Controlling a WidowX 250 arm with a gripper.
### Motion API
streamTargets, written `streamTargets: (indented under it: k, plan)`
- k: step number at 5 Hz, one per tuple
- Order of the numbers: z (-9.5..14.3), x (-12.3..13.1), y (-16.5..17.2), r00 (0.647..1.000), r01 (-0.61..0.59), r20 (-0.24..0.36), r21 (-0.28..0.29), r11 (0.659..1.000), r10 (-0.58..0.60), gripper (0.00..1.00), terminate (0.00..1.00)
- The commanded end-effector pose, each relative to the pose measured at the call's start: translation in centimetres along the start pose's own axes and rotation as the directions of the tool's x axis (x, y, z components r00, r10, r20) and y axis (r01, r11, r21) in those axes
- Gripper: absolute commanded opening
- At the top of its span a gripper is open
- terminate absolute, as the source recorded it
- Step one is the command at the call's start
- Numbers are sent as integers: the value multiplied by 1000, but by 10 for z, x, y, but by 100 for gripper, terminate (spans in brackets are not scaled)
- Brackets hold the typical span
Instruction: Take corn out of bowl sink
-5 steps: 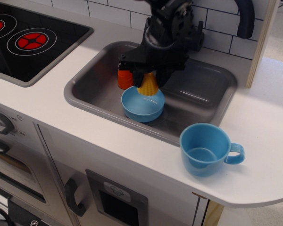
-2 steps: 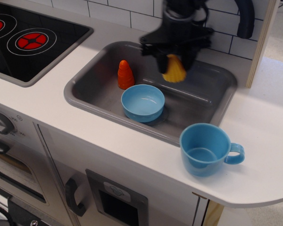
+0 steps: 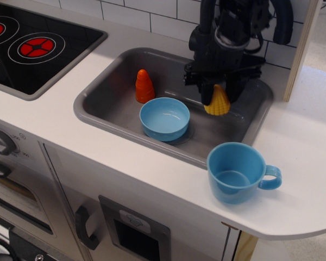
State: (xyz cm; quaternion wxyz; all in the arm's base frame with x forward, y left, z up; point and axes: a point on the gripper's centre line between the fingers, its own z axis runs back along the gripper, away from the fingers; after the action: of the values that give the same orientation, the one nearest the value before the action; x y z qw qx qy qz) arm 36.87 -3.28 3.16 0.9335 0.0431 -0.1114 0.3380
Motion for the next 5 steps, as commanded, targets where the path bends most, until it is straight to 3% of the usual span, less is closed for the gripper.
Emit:
streamTargets:
  k: [1,2,3,4,5]
  plan:
    - [-1,5,-6,1000,-3,11,-7,1000,3,0,0]
    - [-10,0,-9,1000,-9,-24,0,1000,9,0,0]
    - [-9,-1,-12,999,-25,-49,-13,1000,24,100,0]
    - [-2,1,-13,998,-28,-59,-35,999,26,100,0]
    - [13,7,-12,999,-23,-28,-92,996,21,100,0]
